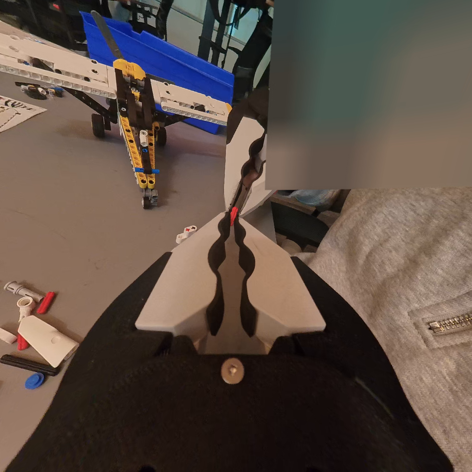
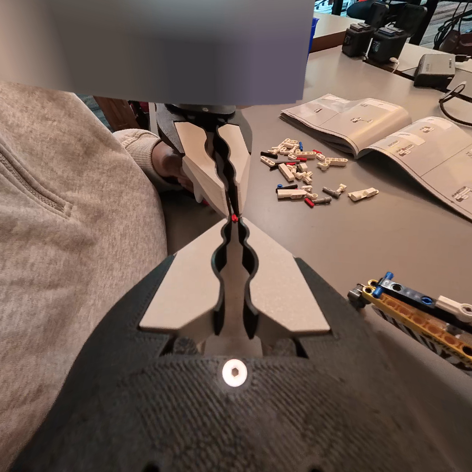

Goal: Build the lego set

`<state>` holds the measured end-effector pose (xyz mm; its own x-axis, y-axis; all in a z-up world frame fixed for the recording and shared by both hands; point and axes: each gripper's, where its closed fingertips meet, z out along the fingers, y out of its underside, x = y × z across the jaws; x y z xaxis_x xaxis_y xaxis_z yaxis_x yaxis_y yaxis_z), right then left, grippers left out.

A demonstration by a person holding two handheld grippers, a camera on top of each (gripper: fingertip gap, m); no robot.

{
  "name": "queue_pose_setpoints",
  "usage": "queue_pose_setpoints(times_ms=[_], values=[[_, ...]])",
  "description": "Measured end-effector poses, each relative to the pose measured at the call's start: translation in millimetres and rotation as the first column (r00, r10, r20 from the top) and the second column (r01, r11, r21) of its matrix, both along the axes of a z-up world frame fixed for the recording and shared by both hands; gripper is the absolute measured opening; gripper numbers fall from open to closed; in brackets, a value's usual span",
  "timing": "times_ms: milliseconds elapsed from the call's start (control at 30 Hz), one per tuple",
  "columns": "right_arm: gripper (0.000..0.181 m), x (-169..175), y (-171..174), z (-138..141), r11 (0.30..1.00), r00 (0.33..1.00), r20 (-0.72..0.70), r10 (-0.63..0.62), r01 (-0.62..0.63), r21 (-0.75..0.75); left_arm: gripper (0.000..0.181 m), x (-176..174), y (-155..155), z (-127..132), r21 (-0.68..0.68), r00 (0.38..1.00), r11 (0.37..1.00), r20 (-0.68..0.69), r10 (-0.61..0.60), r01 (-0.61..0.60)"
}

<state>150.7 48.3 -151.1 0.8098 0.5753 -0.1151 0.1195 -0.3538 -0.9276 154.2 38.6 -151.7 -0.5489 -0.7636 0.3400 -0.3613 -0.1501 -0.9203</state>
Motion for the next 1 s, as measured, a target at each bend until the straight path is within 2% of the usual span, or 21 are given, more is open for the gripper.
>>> queue_pose_setpoints(times_ms=[433,533,700,833,1000], values=[[0.003,0.5,0.3,-1.1,1.000,0.998,0.054,0.018,-0.018,-0.003,0.001,1.3,0.3,-1.3,-0.016,1.000,1.000,-0.015,0.004,-0.004],[0.003,6.1,2.8,-1.7,0.999,0.999,0.042,-0.023,0.025,-0.036,0.012,2.3,8.6,3.0,-0.031,0.998,0.998,-0.001,0.062,-0.062],[0.003,29.2,7.7,-13.8,0.967,0.985,0.061,-0.163,0.171,-0.189,0.022,-14.7,44.8,22.0,-0.164,0.976,0.965,0.053,0.213,-0.202],[0.003,47.0,9.2,-31.3,0.886,0.957,0.130,-0.259,0.289,-0.363,0.023,-39.9,90.1,31.3,-0.243,0.923,0.907,0.086,0.374,-0.345],[0.003,36.7,5.3,-48.6,0.788,0.946,0.245,-0.214,0.315,-0.529,0.023,-68.7,133.4,29.3,-0.262,0.857,0.846,0.110,0.504,-0.464]])
